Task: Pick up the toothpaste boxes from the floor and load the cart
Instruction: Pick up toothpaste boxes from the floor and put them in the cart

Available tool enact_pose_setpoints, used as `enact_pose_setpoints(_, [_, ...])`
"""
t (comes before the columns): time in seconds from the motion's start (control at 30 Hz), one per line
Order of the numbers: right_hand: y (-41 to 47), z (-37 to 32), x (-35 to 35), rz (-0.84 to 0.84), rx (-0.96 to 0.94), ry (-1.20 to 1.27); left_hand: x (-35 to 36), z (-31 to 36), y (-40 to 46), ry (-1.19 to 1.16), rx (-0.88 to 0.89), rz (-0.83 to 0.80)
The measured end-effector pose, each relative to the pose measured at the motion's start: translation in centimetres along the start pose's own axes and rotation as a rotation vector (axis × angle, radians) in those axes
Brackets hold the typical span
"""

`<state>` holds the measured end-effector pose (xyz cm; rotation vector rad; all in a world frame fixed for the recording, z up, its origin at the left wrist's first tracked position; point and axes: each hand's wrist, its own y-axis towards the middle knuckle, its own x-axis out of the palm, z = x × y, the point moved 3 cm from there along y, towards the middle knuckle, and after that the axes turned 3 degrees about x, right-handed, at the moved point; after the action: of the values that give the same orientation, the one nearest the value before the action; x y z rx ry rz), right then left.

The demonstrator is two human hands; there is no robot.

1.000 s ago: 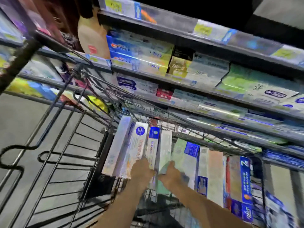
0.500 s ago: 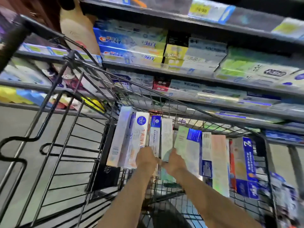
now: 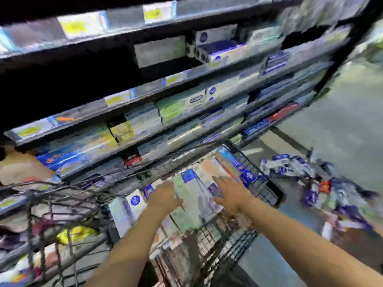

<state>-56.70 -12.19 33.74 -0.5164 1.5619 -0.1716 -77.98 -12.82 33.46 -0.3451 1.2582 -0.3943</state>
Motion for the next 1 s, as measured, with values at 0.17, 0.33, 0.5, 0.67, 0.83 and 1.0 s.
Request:
enact_pose_setpoints(0.17, [-7.2,7.1,-2.8,0.158,0.183,0.093,-4.1,9.8,0.1,0.205,0.341,0.07])
enact_pose_setpoints(0.33, [-13.5,15.3,-1.8,0.13,0.371,0.109,-4.0,18.8,0.0,0.549,0.625,0.126])
enact_pose_setpoints(0.5, [-18.6,23.6,0.4,0.081,0.562,0.165,-2.1,27.2,0.4,0.624,0.738,0.066])
enact_pose_setpoints(0.67, [-22.5,32.4,2.8,0.062,0.675,0.224,1.3,37.6,2.3,0.648,0.811,0.028])
enact_pose_setpoints(0.83, [-25.5,41.3,4.2,0.052,0.718,0.299,5.7,48.1,3.3,0.578,0.804,-0.029])
enact_pose_setpoints(1.0, [-27.1,49.6,6.1,0.024,0.764,0.321,9.2,55.6,4.1,0.59,0.775,-0.074])
